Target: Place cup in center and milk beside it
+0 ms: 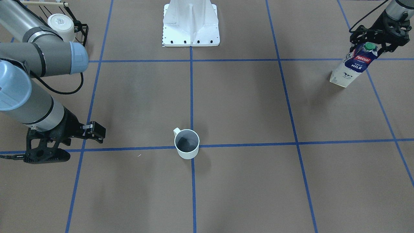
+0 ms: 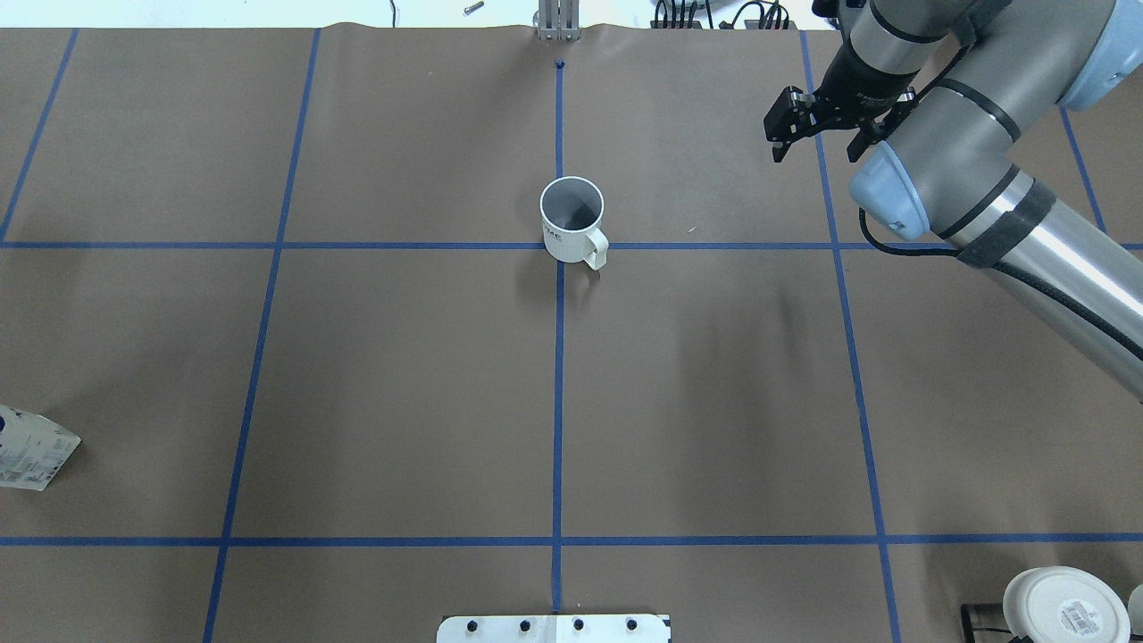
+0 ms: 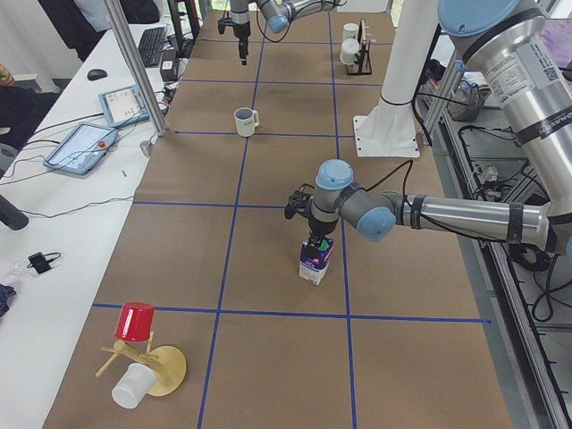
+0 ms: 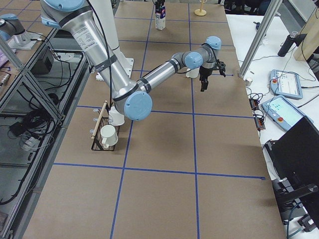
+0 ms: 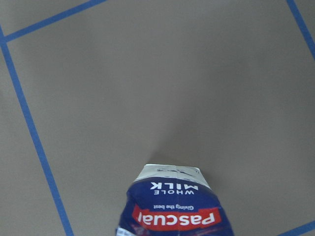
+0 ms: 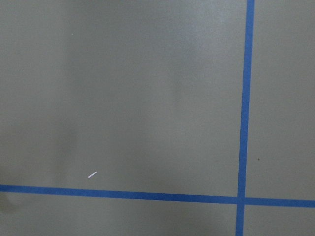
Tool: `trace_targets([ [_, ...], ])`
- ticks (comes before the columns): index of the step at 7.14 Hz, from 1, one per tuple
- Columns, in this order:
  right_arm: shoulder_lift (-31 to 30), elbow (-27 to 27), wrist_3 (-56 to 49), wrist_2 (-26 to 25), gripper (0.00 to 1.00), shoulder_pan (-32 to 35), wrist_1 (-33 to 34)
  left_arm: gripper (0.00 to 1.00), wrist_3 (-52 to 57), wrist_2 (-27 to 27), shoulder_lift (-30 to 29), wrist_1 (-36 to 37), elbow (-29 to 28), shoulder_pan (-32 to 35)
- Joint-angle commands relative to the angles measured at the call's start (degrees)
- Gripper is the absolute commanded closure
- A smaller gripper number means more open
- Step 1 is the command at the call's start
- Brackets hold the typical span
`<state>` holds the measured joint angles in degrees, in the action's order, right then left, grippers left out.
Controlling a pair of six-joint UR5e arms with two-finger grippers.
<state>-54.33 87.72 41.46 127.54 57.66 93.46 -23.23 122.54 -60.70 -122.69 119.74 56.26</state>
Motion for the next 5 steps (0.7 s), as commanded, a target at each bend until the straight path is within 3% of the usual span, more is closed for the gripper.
trace_targets([
  [1,-0.1,0.1,0.5,0.0,0.0,-0.3,0.0,0.02,0.0,0.2,0.1,0.0,-0.5,-0.8],
  [2,-0.1,0.1,0.5,0.0,0.0,-0.3,-0.1,0.19,0.0,0.4,0.2,0.0,-0.5,-0.9],
  [3,-0.1,0.1,0.5,0.0,0.0,-0.4,-0.2,0.56,0.0,1.1,0.4,0.1,-0.5,-0.9],
  [4,-0.1,0.0,0.5,0.0,0.0,-0.5,-0.2,0.88,0.0,1.3,0.4,0.0,-0.5,-0.8],
  [5,-0.1,0.0,0.5,0.0,0.0,-0.6,-0.3,1.0,0.0,2.9,0.3,0.1,-0.4,-0.5],
])
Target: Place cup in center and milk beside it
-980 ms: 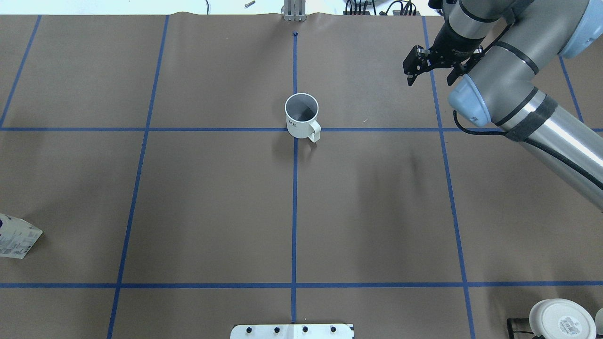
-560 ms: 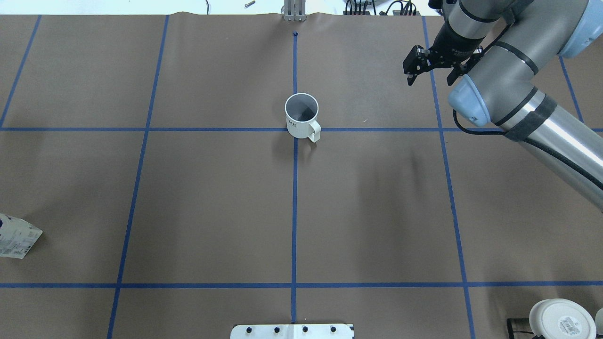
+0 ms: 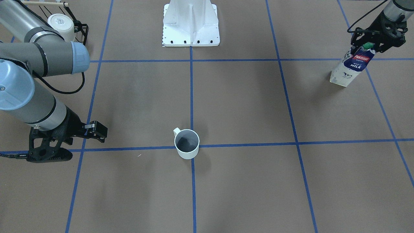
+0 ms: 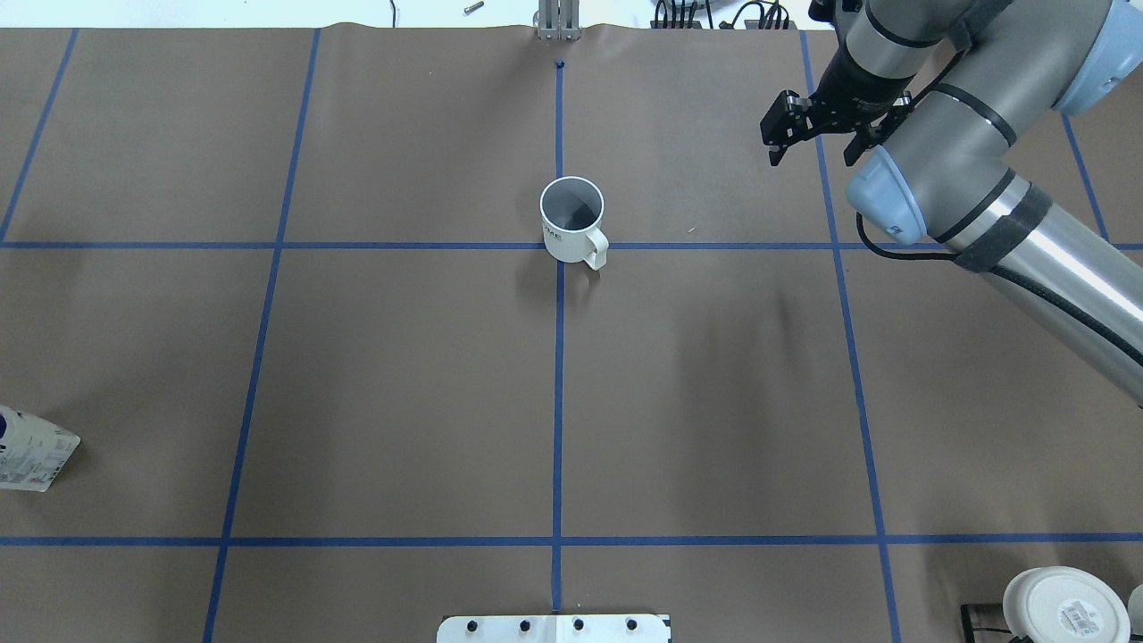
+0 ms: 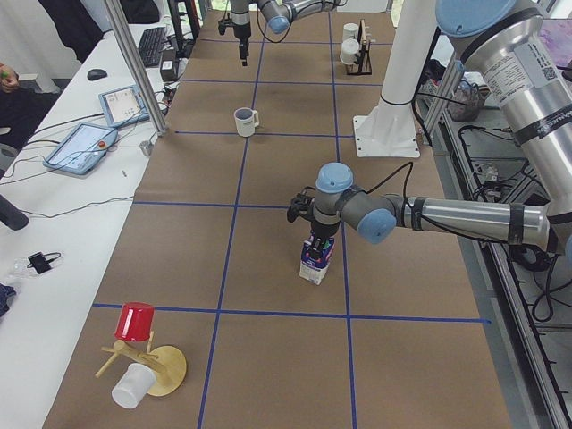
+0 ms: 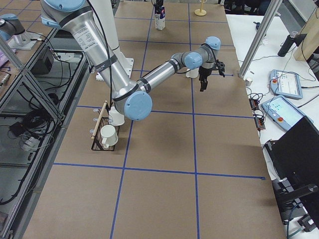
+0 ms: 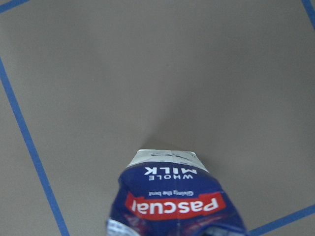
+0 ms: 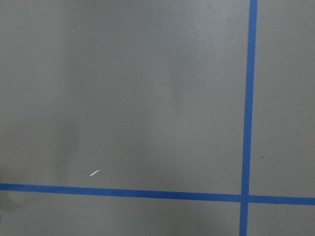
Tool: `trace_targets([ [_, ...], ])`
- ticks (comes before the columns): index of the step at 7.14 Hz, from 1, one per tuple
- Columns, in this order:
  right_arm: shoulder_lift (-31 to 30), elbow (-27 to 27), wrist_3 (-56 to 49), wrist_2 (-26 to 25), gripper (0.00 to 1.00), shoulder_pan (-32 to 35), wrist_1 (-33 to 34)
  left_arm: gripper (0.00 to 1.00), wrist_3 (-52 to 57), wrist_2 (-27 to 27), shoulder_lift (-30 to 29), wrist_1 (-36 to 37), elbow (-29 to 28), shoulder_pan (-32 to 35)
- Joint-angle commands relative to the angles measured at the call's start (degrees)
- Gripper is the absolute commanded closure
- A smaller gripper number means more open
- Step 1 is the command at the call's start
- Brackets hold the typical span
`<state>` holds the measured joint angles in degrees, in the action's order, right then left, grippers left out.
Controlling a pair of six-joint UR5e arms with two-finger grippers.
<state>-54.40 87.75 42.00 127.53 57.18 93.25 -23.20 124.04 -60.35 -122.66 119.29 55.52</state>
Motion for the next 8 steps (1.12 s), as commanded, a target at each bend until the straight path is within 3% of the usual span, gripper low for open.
trace_targets([
  [1,0.0,0.0,0.0,0.0,0.0,-0.1,-0.1,1.0,0.0,4.3,-0.4,0.1,0.4,1.1],
  [3,0.0,0.0,0.0,0.1,0.0,-0.1,-0.1,1.0,-0.1,12.8,-3.9,1.9,0.7,6.1],
  [5,-0.3,0.0,-0.3,0.2,0.0,-0.1,-0.2,1.0,-0.1,13.9,-14.4,18.5,3.6,9.6],
  [8,-1.5,0.6,-0.8,0.4,0.0,0.1,-0.3,1.0,-0.6,13.2,-40.2,52.0,5.2,10.8],
])
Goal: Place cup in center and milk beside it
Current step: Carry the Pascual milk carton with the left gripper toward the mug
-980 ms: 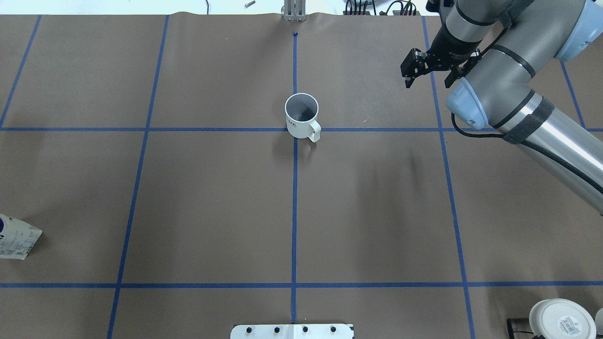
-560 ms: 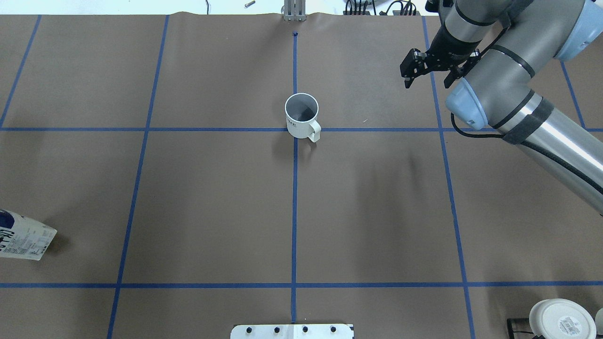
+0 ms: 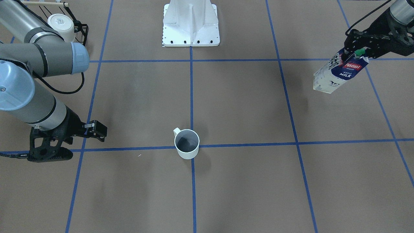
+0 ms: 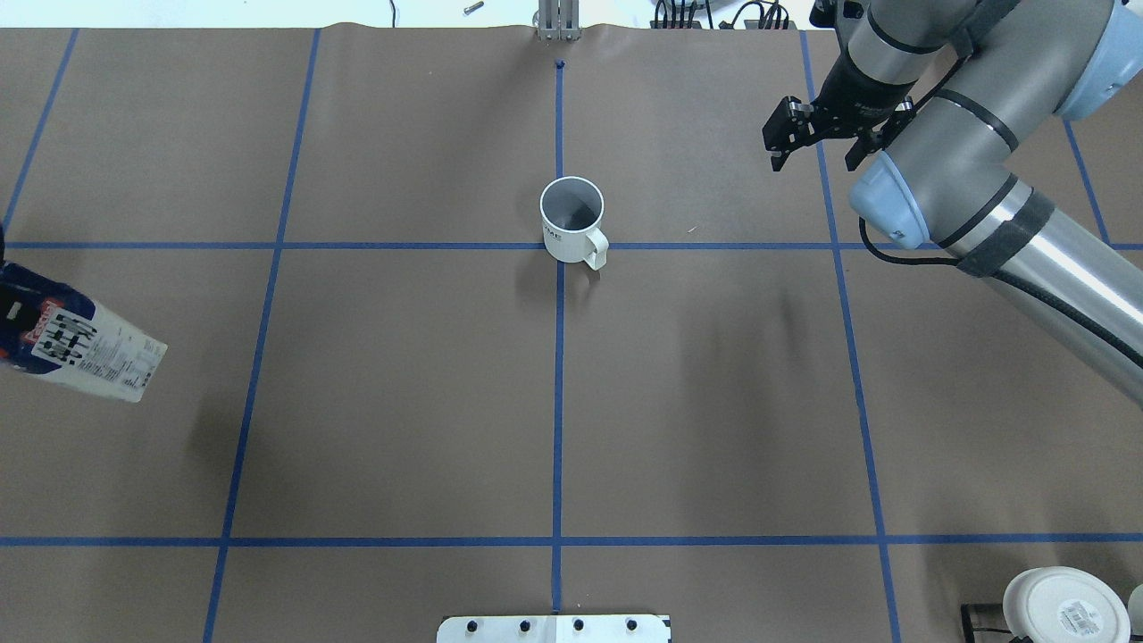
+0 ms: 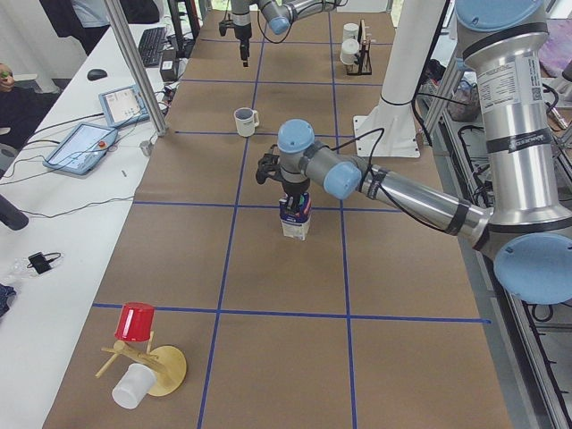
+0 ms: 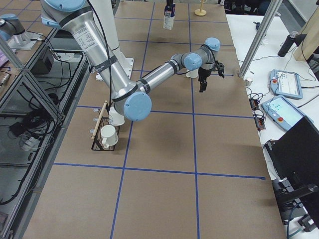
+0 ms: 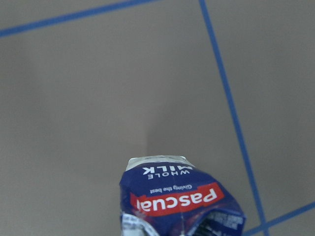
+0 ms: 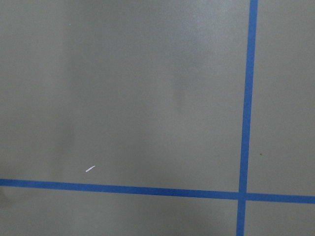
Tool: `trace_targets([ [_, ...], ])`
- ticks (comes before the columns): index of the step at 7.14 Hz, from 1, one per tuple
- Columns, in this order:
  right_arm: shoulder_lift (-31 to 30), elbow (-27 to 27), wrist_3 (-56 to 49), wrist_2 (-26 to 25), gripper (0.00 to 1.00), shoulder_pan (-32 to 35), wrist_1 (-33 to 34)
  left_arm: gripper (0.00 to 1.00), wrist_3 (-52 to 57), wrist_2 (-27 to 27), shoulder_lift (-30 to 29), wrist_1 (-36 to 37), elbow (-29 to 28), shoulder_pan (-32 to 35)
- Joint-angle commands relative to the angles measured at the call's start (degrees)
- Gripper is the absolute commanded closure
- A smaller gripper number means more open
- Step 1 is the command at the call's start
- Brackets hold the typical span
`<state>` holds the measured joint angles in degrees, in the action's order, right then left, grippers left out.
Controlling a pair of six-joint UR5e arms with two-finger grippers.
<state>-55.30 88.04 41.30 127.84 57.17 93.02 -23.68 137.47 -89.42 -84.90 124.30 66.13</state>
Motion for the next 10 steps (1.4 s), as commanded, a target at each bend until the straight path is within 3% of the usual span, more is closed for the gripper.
trace_targets([
  [1,-1.5,1.1,-0.2,0.3,0.0,0.1,0.0,1.0,-0.7,-2.9,-21.1,23.5,-2.0,-0.1],
  [2,-1.7,1.5,-0.1,1.0,0.0,0.6,0.0,1.0,-6.1,-5.1,-30.6,28.0,-6.8,-2.4],
  [3,-2.0,1.6,-0.1,1.0,0.0,0.6,0.0,1.0,-13.2,-5.1,-35.7,27.1,-11.5,-6.3],
  [6,-3.3,2.6,-0.1,1.1,0.0,0.6,0.0,1.0,-29.5,-6.9,-42.5,5.9,-28.6,-10.8],
  [8,-3.6,2.8,-0.1,1.0,0.0,0.6,0.0,1.0,-34.8,-12.4,-50.0,4.8,-35.8,-15.2],
  [10,-3.6,2.8,-0.2,1.0,0.0,0.6,0.0,1.0,-37.7,-13.3,-55.2,4.5,-41.3,-18.5],
])
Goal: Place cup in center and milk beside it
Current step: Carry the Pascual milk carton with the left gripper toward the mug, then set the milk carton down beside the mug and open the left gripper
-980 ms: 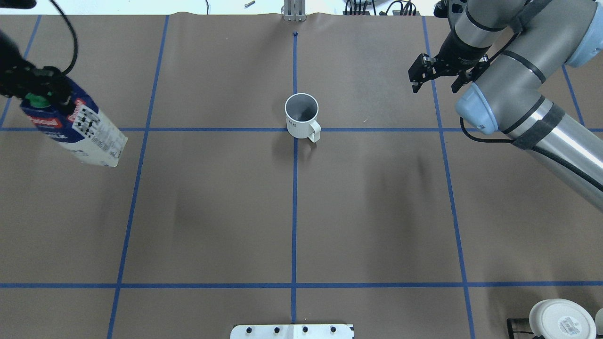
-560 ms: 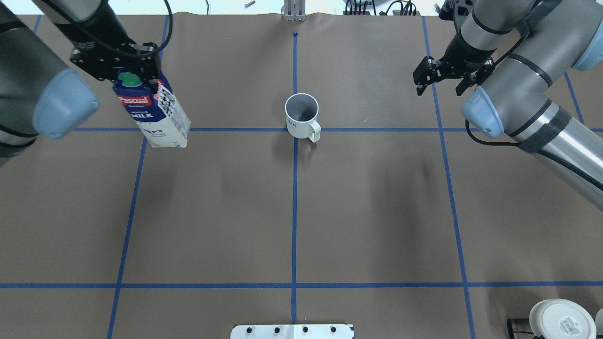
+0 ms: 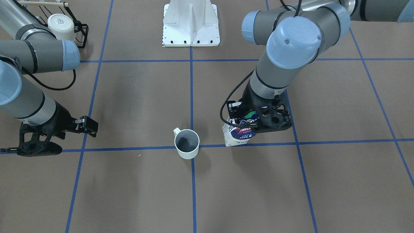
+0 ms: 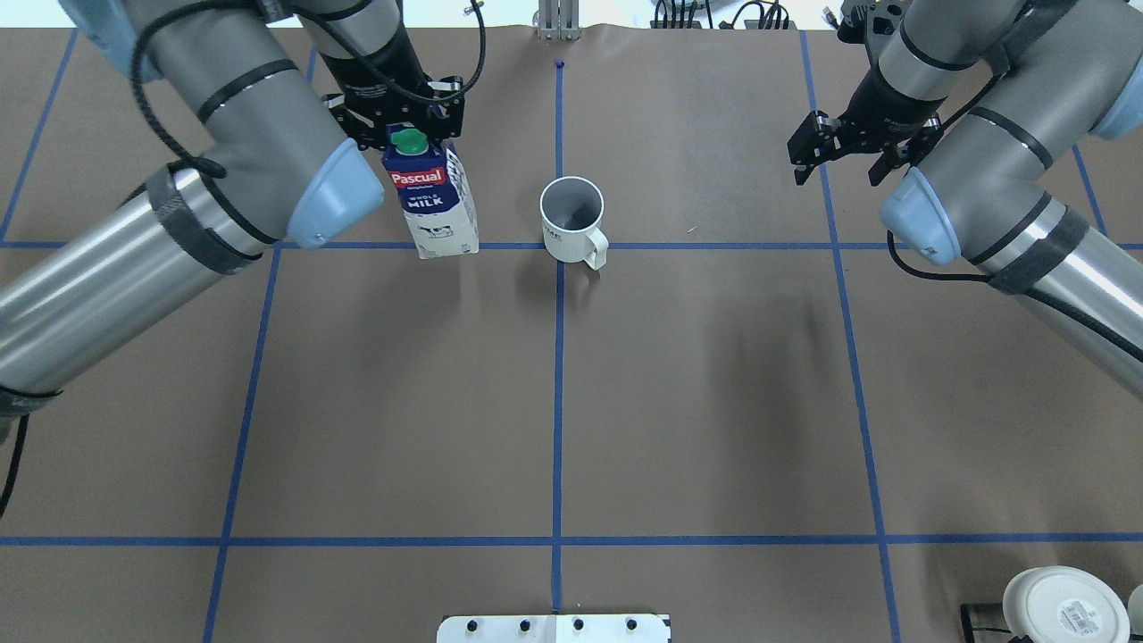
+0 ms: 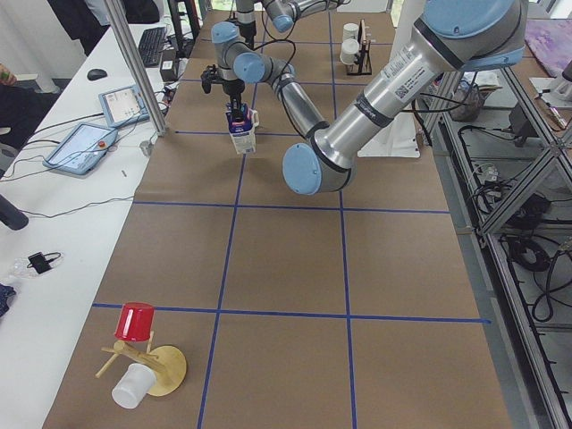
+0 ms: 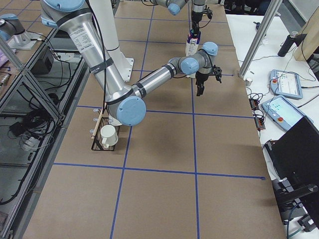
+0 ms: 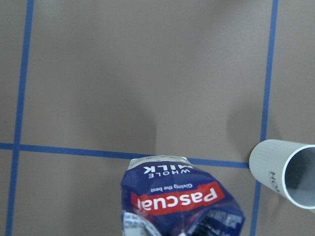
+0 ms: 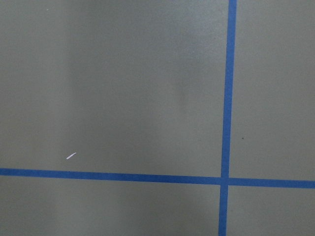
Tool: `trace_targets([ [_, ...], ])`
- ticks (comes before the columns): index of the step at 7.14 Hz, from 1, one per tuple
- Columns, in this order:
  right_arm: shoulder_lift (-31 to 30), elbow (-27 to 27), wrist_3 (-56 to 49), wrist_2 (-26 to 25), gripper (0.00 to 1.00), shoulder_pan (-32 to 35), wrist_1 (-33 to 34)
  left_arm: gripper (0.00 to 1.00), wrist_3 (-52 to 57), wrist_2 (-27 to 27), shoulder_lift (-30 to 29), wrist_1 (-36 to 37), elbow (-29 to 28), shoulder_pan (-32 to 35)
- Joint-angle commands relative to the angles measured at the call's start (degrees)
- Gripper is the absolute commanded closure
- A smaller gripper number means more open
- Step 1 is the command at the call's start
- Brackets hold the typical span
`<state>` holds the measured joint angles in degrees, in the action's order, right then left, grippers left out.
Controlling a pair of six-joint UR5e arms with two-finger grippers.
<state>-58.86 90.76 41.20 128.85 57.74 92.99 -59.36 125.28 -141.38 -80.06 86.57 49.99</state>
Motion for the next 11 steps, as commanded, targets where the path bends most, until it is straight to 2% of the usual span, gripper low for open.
trace_targets([
  [1,0.0,0.0,-0.1,0.0,0.0,0.0,0.0,1.0,-3.3,-2.7,-4.2,-3.1,-6.0,-3.3],
  [2,0.0,0.0,-0.1,0.0,0.0,0.0,0.0,1.0,-4.8,-2.8,-5.5,-6.7,-8.9,-3.7],
  [5,0.0,0.0,-0.1,0.0,0.0,0.0,0.0,1.0,-5.0,-3.0,-6.0,-7.3,-10.4,-3.8],
  [6,0.1,0.0,0.0,0.0,0.0,0.0,0.0,0.77,-5.1,-4.0,-6.0,-7.3,-10.4,-4.6],
  [7,0.1,0.0,0.0,0.0,0.0,0.0,0.0,0.25,-5.1,-4.9,-6.0,-7.3,-10.4,-5.0],
  [9,0.2,0.0,0.0,0.0,0.0,-0.1,0.0,0.03,-7.1,-5.0,-5.9,-9.1,-10.4,-5.1],
  [11,0.1,-0.2,-0.1,-0.2,0.0,-0.1,0.0,0.02,-6.5,-5.0,-5.8,-8.5,-7.9,-4.4],
])
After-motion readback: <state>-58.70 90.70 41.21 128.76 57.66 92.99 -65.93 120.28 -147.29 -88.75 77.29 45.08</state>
